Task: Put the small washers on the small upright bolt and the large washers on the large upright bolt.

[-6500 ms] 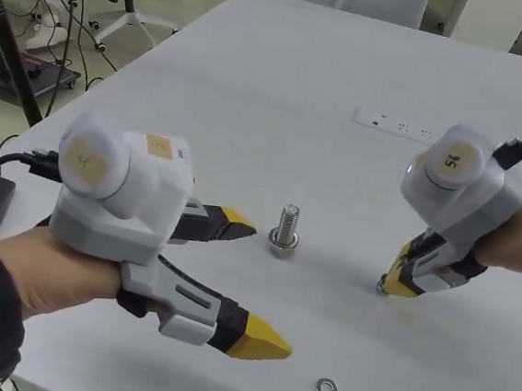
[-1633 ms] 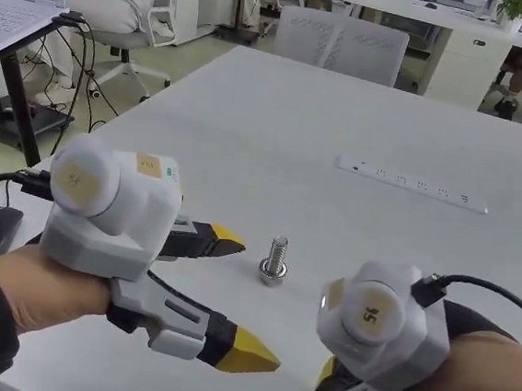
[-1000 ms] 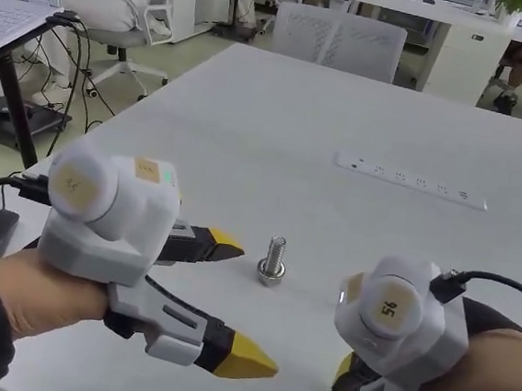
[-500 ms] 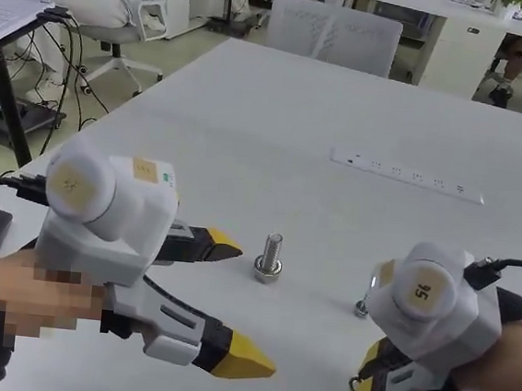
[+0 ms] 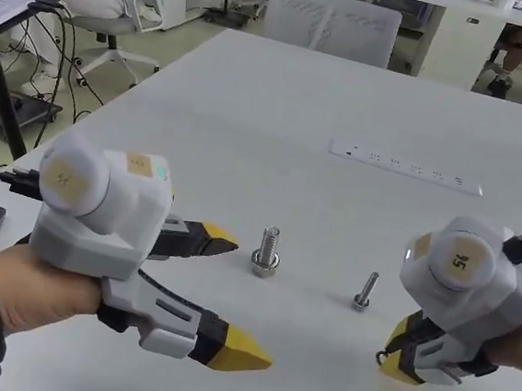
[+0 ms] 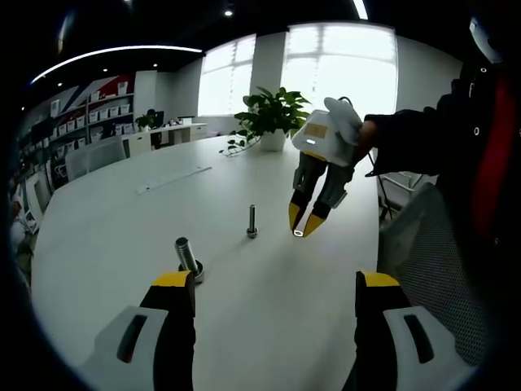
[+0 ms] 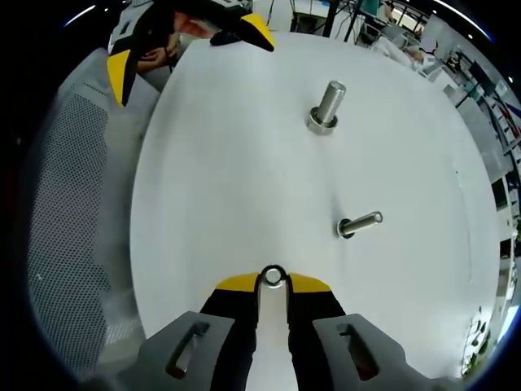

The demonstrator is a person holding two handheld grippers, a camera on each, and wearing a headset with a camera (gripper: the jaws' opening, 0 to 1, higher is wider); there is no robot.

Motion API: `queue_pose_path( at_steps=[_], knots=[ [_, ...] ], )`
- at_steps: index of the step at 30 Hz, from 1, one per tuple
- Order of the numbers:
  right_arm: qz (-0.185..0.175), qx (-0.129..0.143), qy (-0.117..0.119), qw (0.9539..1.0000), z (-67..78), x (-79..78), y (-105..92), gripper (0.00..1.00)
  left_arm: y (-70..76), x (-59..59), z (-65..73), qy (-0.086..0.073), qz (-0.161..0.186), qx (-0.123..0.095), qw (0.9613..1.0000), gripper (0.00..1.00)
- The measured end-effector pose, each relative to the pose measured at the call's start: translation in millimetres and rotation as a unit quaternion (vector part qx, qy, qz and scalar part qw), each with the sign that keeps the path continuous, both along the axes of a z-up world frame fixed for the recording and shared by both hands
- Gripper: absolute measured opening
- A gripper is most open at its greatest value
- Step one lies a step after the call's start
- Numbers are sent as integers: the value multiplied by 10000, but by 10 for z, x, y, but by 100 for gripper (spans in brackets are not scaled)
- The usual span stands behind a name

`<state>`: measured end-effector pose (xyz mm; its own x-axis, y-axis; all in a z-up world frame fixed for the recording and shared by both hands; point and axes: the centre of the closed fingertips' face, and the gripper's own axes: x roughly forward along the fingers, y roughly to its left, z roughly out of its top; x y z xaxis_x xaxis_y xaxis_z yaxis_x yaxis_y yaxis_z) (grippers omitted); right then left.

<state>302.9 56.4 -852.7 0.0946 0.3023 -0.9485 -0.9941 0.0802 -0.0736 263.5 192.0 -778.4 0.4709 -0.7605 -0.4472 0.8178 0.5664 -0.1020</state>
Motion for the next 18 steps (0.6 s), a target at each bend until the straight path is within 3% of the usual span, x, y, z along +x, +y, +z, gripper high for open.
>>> queue_pose_path(
  at_steps=[18],
  knots=[
    [-74, -3, -294, 9995, 260, 262, -67, 13, 50, 29, -35, 52, 75, -24, 10000, 80]
  ],
)
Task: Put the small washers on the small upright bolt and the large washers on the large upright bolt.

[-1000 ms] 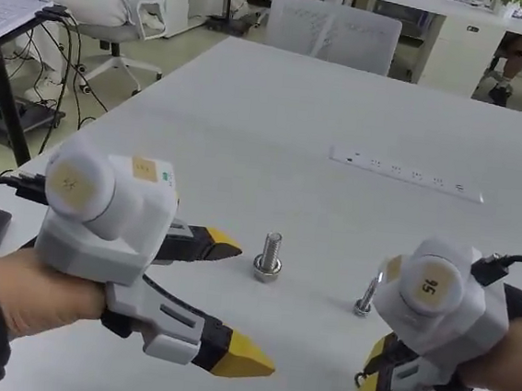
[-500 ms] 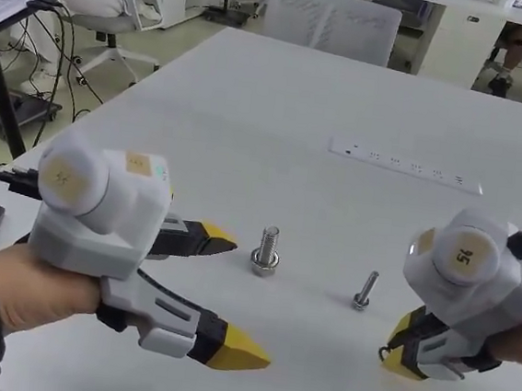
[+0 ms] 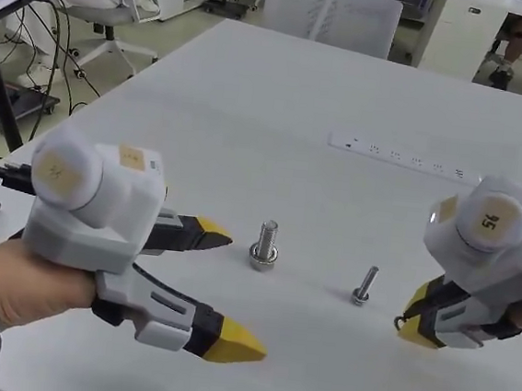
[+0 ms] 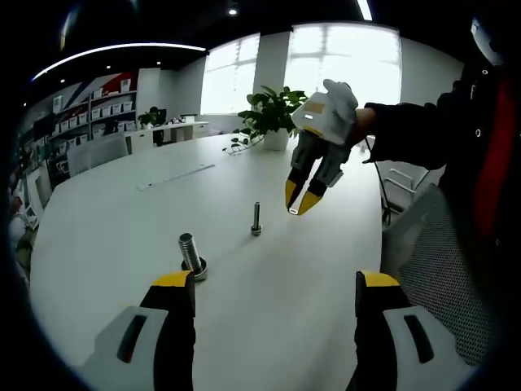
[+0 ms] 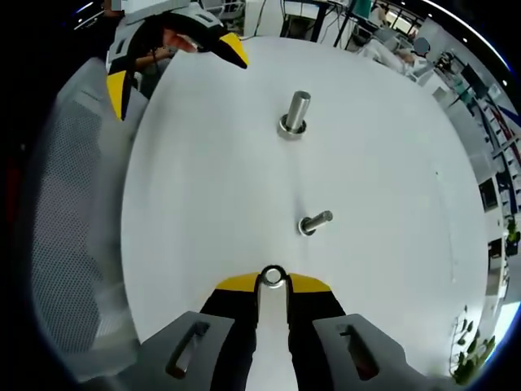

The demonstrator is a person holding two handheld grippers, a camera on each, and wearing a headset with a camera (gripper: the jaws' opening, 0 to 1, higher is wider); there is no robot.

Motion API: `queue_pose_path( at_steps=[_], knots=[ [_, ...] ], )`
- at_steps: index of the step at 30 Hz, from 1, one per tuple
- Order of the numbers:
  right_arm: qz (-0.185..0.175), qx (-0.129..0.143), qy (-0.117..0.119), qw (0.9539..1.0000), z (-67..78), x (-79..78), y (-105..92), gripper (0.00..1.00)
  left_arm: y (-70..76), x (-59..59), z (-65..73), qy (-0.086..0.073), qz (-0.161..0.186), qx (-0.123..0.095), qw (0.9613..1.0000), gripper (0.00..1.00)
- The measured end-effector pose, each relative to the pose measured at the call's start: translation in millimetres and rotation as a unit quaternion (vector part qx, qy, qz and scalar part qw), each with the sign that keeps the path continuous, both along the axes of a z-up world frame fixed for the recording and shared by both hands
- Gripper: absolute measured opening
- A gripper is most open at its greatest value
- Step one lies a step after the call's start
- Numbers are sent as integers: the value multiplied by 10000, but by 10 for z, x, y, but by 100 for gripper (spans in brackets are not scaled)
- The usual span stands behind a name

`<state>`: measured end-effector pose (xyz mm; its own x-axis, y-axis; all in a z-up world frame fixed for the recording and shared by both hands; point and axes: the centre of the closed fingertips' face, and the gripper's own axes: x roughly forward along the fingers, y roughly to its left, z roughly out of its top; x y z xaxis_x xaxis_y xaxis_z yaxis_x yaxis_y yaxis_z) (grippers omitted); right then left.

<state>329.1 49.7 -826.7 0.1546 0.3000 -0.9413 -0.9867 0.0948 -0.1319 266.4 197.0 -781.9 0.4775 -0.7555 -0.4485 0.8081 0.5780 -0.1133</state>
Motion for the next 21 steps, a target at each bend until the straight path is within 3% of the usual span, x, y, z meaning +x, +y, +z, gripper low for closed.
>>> queue_pose_path(
  at_steps=[12, 21],
  knots=[
    [129, 47, -282, 9995, 250, 193, 147, 13, 23, -2, -12, 22, 41, -5, 10000, 80],
    [328, 30, -369, 9988, 309, 261, 295, 13, 48, -3, -16, 36, 79, -13, 10000, 80]
  ],
)
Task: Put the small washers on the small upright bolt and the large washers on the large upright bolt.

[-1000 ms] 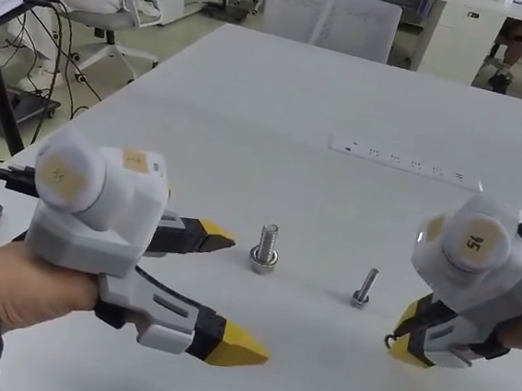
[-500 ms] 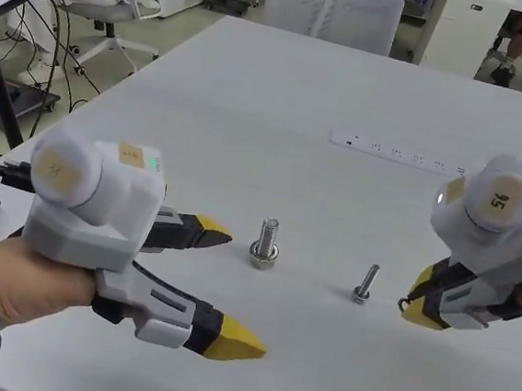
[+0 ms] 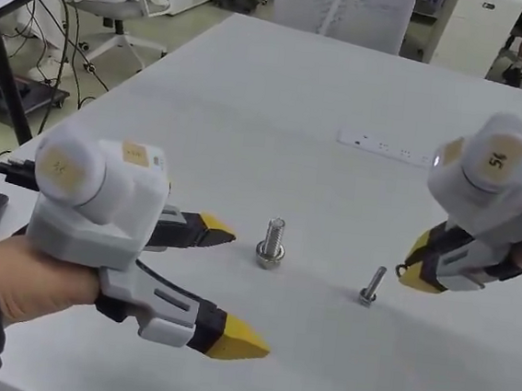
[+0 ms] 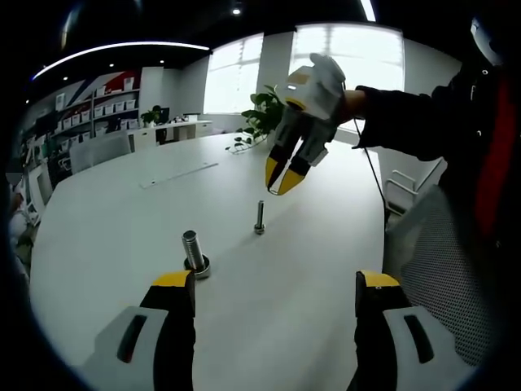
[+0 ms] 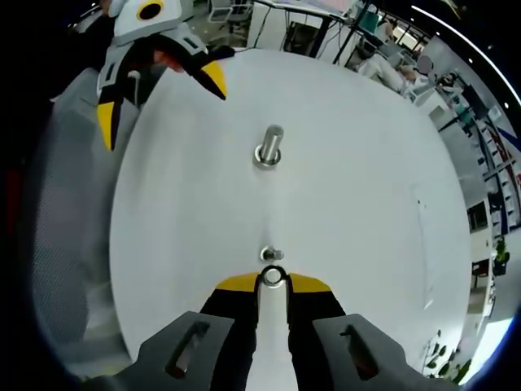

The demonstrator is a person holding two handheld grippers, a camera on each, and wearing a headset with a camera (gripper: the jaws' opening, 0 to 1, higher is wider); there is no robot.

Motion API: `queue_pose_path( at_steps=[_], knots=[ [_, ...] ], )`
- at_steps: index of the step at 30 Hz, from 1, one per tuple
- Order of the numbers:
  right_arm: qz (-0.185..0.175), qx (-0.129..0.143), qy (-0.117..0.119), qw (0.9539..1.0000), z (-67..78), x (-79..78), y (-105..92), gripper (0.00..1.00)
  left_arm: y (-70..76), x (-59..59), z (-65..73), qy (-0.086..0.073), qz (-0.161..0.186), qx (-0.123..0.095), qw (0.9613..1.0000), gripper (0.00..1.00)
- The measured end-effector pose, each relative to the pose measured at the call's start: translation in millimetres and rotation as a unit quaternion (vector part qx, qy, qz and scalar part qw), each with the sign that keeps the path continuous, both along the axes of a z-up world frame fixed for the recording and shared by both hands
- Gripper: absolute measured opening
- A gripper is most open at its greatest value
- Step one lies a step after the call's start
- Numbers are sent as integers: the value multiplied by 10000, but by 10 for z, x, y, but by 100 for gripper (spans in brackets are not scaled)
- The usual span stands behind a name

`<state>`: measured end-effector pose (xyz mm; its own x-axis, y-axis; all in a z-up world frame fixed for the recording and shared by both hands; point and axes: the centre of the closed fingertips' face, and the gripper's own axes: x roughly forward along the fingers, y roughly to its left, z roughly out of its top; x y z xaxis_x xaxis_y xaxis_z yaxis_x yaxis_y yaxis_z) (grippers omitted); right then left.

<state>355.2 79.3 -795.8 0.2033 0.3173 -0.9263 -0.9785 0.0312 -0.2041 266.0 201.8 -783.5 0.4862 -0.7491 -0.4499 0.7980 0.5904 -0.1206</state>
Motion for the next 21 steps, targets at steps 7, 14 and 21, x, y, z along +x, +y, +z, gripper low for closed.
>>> queue_pose_path(
  at_steps=[7, 14, 21],
  knots=[
    [144, -88, 4, 9999, -18, 48, 45, 13, 4, 3, -7, 7, 13, -1, 10000, 80],
    [273, -197, 51, 9994, -62, 63, 91, 13, 3, 7, -7, 8, 29, -8, 10000, 80],
    [307, -271, 101, 9991, -122, 90, 94, 13, -4, 8, -6, 8, 36, -20, 10000, 80]
  ],
)
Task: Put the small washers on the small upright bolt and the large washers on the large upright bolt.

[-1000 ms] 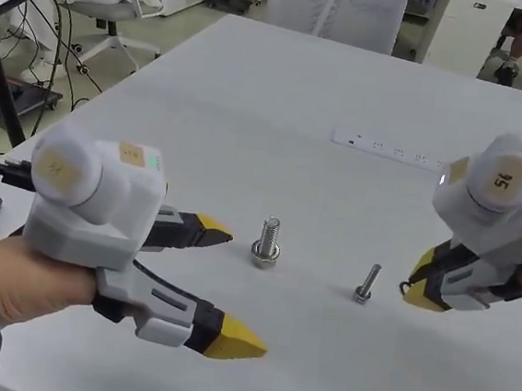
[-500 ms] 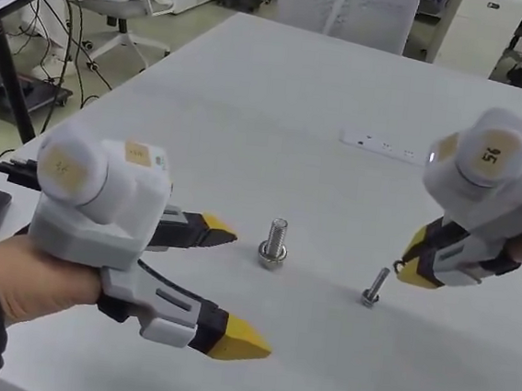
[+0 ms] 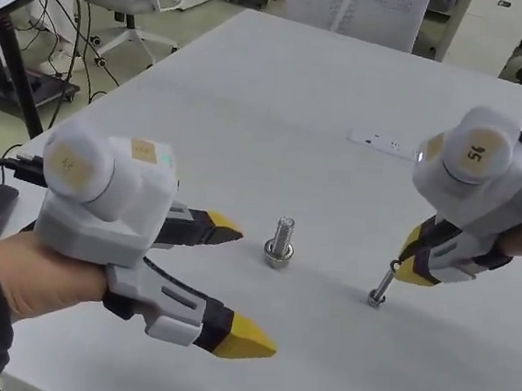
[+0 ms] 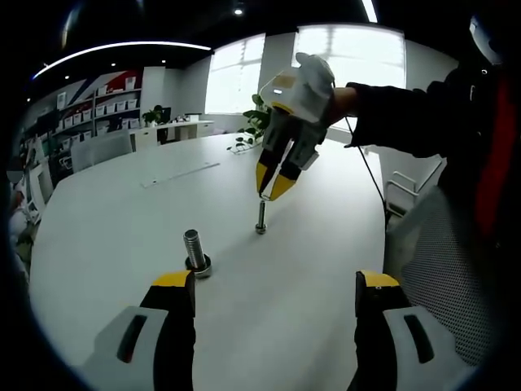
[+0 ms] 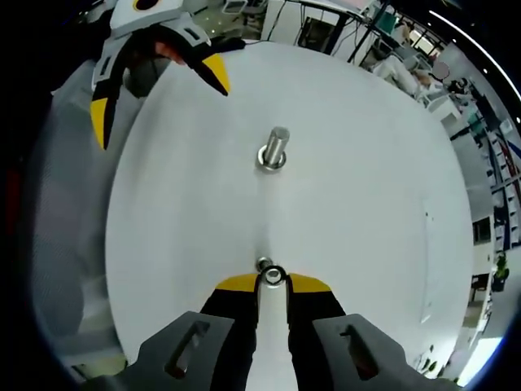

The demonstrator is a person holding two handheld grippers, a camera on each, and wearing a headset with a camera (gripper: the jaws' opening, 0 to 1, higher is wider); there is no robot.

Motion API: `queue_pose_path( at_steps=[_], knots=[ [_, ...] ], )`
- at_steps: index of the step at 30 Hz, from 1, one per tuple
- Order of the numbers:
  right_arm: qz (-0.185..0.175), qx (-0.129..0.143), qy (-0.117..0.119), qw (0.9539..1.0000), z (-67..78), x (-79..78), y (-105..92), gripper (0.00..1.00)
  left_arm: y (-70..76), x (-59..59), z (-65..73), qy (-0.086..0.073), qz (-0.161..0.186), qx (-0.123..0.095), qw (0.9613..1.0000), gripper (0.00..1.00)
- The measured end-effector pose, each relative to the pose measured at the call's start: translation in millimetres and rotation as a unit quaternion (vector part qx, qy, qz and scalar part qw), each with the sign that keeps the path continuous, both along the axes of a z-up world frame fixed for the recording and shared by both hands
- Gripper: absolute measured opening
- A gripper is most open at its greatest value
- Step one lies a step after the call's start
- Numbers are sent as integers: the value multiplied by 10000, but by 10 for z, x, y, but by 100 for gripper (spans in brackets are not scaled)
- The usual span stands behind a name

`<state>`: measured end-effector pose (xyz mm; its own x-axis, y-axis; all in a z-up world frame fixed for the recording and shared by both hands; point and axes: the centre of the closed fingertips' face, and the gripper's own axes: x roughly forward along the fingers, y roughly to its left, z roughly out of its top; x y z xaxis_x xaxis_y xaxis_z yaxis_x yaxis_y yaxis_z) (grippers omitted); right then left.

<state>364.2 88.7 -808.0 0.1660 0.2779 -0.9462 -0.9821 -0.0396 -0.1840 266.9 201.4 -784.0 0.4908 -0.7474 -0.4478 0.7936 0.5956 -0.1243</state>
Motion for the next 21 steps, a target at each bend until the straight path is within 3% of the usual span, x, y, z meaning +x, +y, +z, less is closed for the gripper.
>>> queue_pose_path(
  at_steps=[21],
  knots=[
    [79, -119, 87, 9999, -70, -15, 11, 13, 11, -3, -17, 18, 40, -12, 10000, 80]
  ],
)
